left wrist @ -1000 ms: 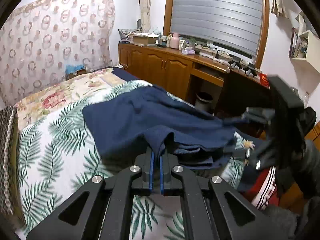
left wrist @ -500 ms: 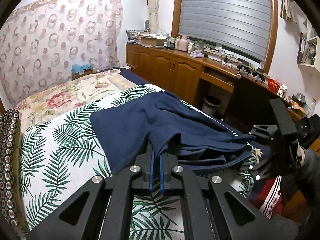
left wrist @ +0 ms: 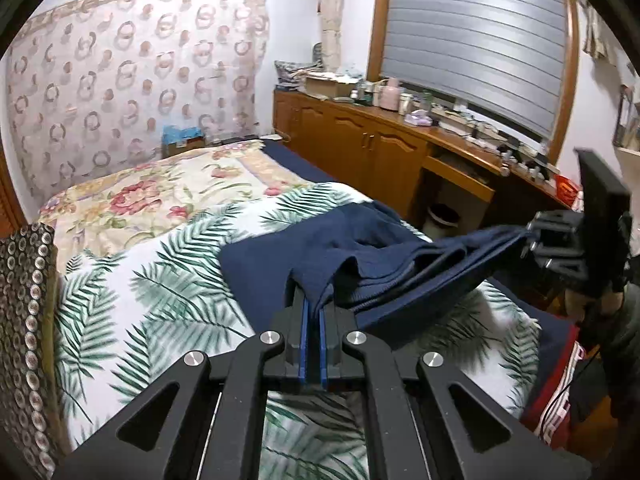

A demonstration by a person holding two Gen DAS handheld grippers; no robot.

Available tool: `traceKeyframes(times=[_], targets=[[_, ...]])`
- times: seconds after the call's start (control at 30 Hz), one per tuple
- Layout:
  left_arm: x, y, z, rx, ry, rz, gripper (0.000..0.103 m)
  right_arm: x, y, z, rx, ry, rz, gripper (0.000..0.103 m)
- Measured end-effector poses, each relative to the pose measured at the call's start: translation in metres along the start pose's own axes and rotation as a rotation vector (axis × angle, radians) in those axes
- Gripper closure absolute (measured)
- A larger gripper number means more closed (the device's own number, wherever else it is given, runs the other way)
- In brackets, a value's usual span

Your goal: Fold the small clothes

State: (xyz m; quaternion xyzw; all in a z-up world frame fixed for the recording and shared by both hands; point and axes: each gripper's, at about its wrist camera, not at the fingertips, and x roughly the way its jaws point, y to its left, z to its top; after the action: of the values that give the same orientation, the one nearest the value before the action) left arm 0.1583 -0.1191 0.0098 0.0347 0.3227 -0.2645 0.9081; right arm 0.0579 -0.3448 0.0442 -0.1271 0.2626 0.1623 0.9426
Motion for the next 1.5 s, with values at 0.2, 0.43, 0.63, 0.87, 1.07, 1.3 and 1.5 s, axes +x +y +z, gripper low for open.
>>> traceKeyframes(times=[0.2, 0.43, 0.63, 0.87, 1.07, 1.3, 1.5], targets=[[0.032, 0.036, 0.023, -0.034, 0.032, 0.038, 0.098, 0.040, -0.012, 0.048, 0.008, -0.053, 0.016, 0.094], [0.078, 0.068, 0.044, -0.074, 0.078, 0.051, 0.098, 0.106, -0.037, 0.076, 0.020, -0.011, 0.053, 0.094], [0.111, 0.081, 0.044, -0.083, 0.133, 0.062, 0.098, 0.137, -0.056, 0.085, 0.049, 0.064, 0.094, 0.093], [0.110, 0.086, 0.045, -0.089, 0.130, 0.081, 0.081, 0.152, -0.069, 0.099, 0.066, 0.111, 0.130, 0.093], [0.103, 0.094, 0.048, -0.082, 0.099, 0.097, 0.063, 0.162, -0.079, 0.108, 0.112, 0.124, 0.107, 0.066], [0.125, 0.099, 0.040, -0.083, 0.164, 0.075, 0.061, 0.137, -0.090, 0.118, 0.179, 0.069, 0.044, 0.033], [0.139, 0.105, 0.034, -0.110, 0.187, 0.061, 0.026, 0.132, -0.082, 0.089, 0.204, 0.130, 0.029, 0.025]])
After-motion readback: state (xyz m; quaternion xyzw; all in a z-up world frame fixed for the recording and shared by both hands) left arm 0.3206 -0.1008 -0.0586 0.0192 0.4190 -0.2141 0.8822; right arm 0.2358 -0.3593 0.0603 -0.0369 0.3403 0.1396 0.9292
